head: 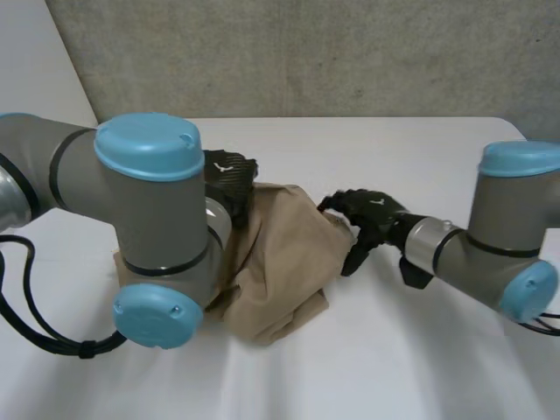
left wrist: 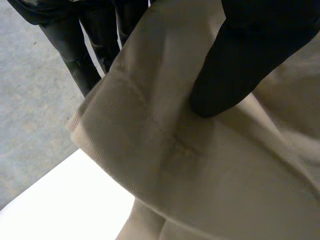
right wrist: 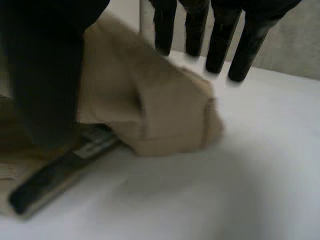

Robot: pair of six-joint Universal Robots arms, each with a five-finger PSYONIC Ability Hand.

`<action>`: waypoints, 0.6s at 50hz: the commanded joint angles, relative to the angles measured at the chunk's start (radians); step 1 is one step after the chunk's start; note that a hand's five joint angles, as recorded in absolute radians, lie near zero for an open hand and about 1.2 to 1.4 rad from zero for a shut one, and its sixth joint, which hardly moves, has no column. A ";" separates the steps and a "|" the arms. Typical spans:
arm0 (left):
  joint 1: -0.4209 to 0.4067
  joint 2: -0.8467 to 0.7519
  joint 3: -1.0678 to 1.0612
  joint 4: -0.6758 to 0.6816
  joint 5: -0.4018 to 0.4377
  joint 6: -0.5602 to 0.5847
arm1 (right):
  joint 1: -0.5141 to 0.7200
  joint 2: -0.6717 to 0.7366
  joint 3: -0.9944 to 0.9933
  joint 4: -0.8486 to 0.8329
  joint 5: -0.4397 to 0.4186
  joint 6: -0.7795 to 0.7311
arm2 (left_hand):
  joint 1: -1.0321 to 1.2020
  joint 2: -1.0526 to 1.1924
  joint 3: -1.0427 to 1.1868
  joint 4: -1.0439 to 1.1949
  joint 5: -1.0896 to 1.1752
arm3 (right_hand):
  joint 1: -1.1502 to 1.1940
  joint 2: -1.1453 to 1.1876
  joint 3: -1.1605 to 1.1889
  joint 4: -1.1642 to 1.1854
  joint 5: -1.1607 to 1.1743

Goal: Fold the shorts.

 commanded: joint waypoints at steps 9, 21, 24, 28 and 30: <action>0.136 0.165 0.094 0.093 0.038 0.046 | 0.057 -0.066 -0.271 -0.076 0.190 -0.084 | 0.259 0.246 0.251 0.244 0.263 | 1.155 1.122 1.125 1.127 1.113; 0.193 0.283 0.235 0.490 0.058 0.161 | 0.065 -0.390 -0.191 -0.637 0.330 -0.261 | 0.259 0.246 0.251 0.244 0.263 | 1.155 1.122 1.125 1.127 1.113; 0.196 0.305 0.180 0.546 0.062 0.161 | 0.071 -0.400 -0.171 -0.601 0.316 -0.267 | 0.259 0.246 0.251 0.244 0.263 | 1.155 1.122 1.125 1.127 1.113; 0.190 0.328 0.067 0.564 0.079 0.160 | 0.070 -0.404 -0.139 -0.478 0.313 -0.276 | 0.259 0.246 0.251 0.244 0.263 | 1.155 1.122 1.125 1.127 1.113; 0.185 0.334 0.008 0.559 0.090 0.158 | 0.070 -0.401 -0.119 -0.414 0.310 -0.288 | 0.259 0.246 0.251 0.244 0.263 | 1.155 1.122 1.125 1.127 1.113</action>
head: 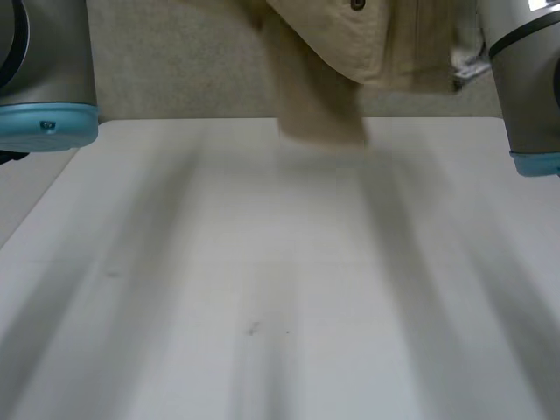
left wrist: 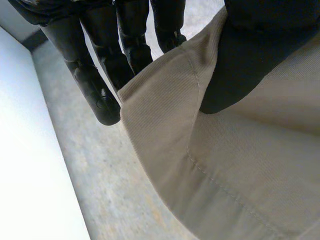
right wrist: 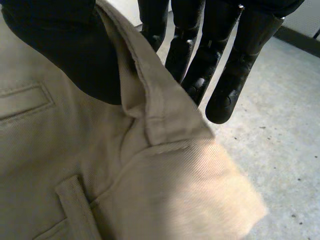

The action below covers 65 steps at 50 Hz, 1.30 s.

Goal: Fold the shorts.

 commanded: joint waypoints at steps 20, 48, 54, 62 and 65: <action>-0.053 -0.017 -0.789 0.027 0.050 -0.025 | -0.013 0.173 0.360 0.552 -0.018 -0.066 | 0.259 0.201 0.208 0.205 0.257 | -0.045 -0.241 -0.246 -0.253 -0.224; -0.048 0.061 -0.792 0.015 0.052 -0.117 | -0.163 0.084 0.681 0.490 -0.021 0.379 | 0.259 0.201 0.208 0.205 0.257 | -0.454 -0.650 -0.654 -0.662 -0.632; -0.045 0.056 -0.791 0.015 0.052 -0.118 | -0.153 0.092 0.693 0.430 -0.016 0.377 | 0.259 0.201 0.208 0.205 0.257 | -0.398 -0.595 -0.599 -0.607 -0.577; -0.046 0.064 -0.791 0.006 0.050 -0.118 | -0.153 0.124 0.666 0.353 -0.025 0.360 | 0.259 0.201 0.208 0.205 0.257 | 0.417 0.221 0.217 0.209 0.239; -0.046 0.072 -0.786 -0.020 0.050 -0.118 | -0.156 0.120 0.643 0.355 -0.030 0.356 | 0.259 0.201 0.208 0.205 0.257 | 0.417 0.221 0.217 0.209 0.239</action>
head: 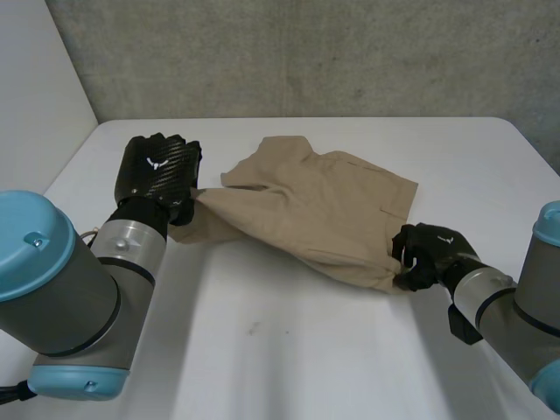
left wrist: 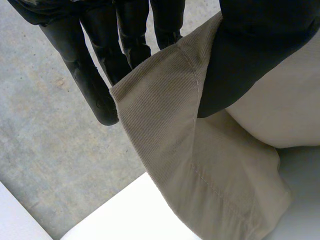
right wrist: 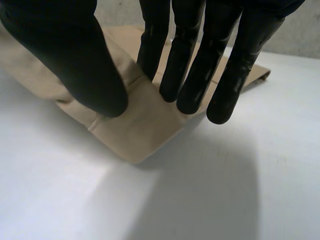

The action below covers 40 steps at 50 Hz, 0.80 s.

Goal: Fold the shorts.

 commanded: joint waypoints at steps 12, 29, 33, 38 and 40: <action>0.016 0.240 0.012 -0.202 0.004 0.009 | -0.016 -0.347 -0.174 0.201 -0.082 -0.373 | 0.259 0.199 0.205 0.201 0.243 | 0.561 0.385 0.392 0.391 0.430; 0.027 0.400 -0.012 -0.464 0.085 0.003 | -0.014 -0.455 -0.290 0.516 -0.087 -0.595 | 0.259 0.199 0.205 0.201 0.243 | 0.561 0.385 0.392 0.391 0.430; 0.022 0.281 -0.006 -0.463 0.088 0.005 | -0.010 -0.322 -0.283 0.527 -0.074 -0.631 | 0.259 0.199 0.205 0.201 0.243 | 0.561 0.385 0.392 0.391 0.430; 0.033 0.136 0.047 -0.444 0.091 0.006 | -0.005 -0.239 -0.289 0.530 -0.059 -0.700 | 0.259 0.199 0.205 0.201 0.243 | 0.561 0.385 0.392 0.391 0.430; 0.036 0.051 0.113 -0.423 0.088 0.014 | -0.003 -0.198 -0.309 0.519 -0.053 -0.715 | 0.259 0.199 0.205 0.201 0.243 | 0.561 0.385 0.392 0.391 0.430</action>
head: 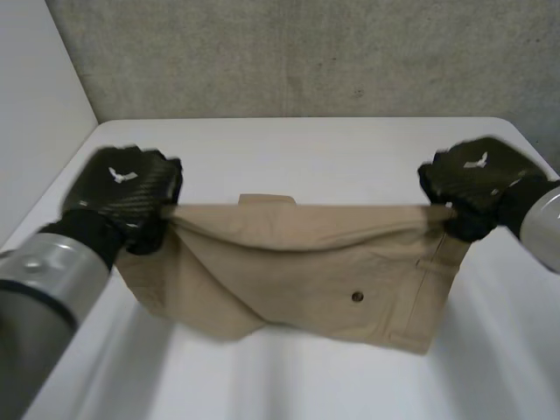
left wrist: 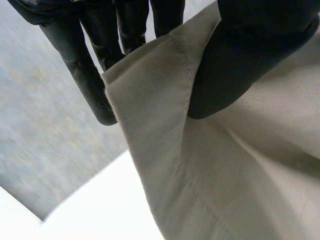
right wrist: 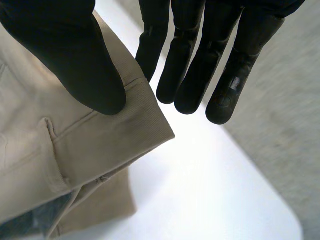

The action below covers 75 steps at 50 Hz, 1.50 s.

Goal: Fold the shorts.

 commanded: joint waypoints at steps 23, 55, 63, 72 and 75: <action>0.055 -0.282 0.653 0.435 -0.062 0.058 | 0.095 0.114 -0.411 -0.603 0.190 0.067 | 0.259 0.198 0.205 0.201 0.243 | 0.469 0.220 0.217 0.204 0.323; -0.022 -0.400 -0.069 0.378 -0.068 0.042 | 0.120 0.340 0.035 -0.266 0.112 0.049 | 0.259 0.198 0.205 0.201 0.243 | 0.469 0.220 0.217 0.204 0.323; -0.031 -0.299 -0.102 0.243 -0.065 0.032 | 0.120 0.277 0.130 -0.135 0.109 -0.055 | 0.259 0.198 0.205 0.201 0.243 | 0.469 0.220 0.217 0.204 0.323; -0.123 -0.256 -0.167 0.003 -0.072 0.030 | 0.071 0.206 0.256 0.084 0.121 -0.246 | 0.259 0.198 0.205 0.201 0.243 | 0.469 0.220 0.217 0.204 0.323; -0.142 -0.233 -0.199 -0.061 -0.072 0.030 | 0.040 0.177 0.274 0.092 0.109 -0.272 | 0.259 0.198 0.205 0.201 0.243 | 0.469 0.220 0.217 0.204 0.323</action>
